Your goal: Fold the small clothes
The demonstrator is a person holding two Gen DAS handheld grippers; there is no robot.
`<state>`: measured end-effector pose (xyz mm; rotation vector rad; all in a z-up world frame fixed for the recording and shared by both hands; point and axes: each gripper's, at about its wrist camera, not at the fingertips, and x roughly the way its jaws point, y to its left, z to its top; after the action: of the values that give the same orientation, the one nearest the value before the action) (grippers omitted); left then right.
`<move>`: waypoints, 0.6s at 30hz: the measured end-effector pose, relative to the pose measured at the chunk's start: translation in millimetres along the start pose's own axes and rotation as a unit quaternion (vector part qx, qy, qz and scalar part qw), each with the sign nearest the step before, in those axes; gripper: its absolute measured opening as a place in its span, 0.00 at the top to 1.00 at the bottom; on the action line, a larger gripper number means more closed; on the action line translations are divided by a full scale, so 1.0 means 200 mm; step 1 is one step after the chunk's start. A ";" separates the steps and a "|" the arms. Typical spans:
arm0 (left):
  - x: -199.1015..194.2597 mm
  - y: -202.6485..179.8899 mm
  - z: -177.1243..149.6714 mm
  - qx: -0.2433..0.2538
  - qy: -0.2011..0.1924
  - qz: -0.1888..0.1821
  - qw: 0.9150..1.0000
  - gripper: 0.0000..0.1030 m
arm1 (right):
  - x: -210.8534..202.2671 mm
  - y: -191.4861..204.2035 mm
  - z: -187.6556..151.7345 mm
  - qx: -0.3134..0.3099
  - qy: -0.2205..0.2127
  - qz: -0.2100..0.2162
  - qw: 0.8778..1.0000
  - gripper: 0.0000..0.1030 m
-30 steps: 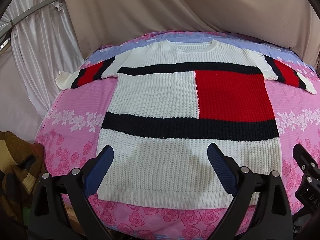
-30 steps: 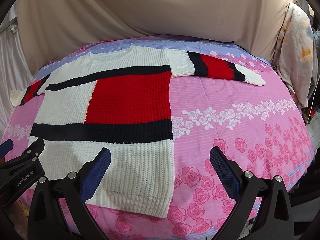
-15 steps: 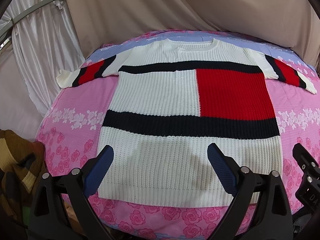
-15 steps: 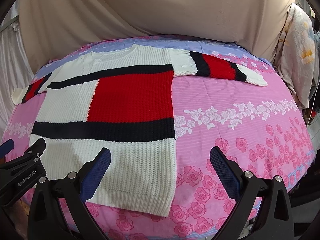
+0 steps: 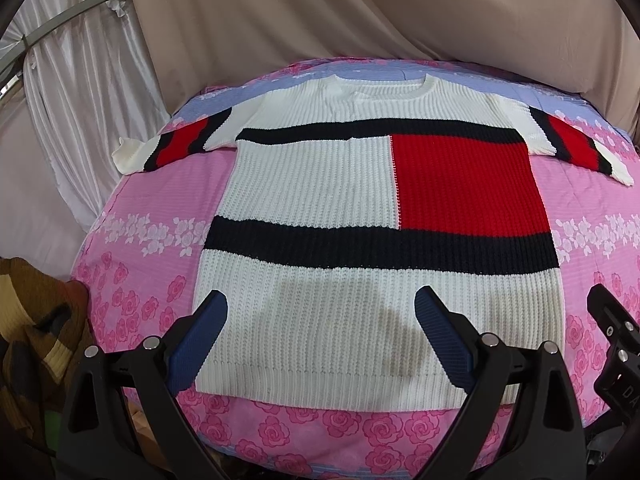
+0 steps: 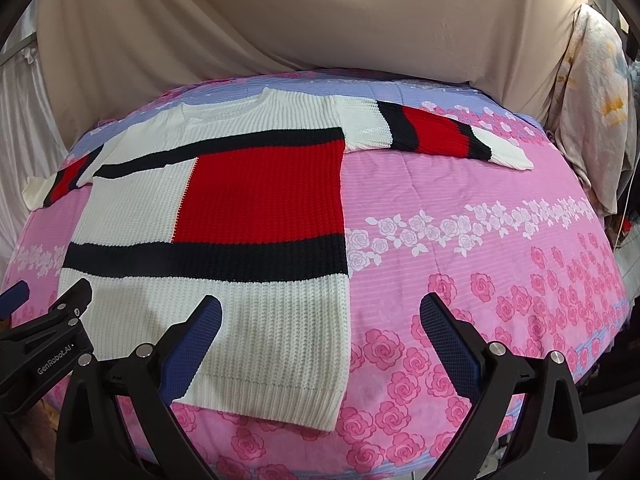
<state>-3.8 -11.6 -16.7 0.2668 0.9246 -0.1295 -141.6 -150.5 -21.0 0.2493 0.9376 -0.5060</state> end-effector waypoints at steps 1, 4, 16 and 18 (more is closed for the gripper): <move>0.00 0.00 0.00 0.000 0.001 0.000 1.000 0.10 | 0.00 0.00 0.00 0.000 0.000 0.000 1.000 0.05; 0.00 0.00 0.00 -0.001 0.002 0.001 1.000 0.10 | 0.00 0.00 0.00 -0.001 0.000 0.000 1.000 0.05; 0.00 0.00 0.01 -0.001 0.003 0.001 1.000 0.10 | 0.01 0.01 0.00 -0.003 0.001 0.001 1.000 0.05; 0.00 0.00 0.01 0.000 0.004 0.000 1.000 0.10 | 0.01 0.01 0.00 -0.003 0.001 0.001 1.000 0.05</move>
<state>-1.2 -11.7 -15.4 0.2672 0.9324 -0.1273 -139.0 -149.2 -21.6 0.2452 0.9408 -0.5009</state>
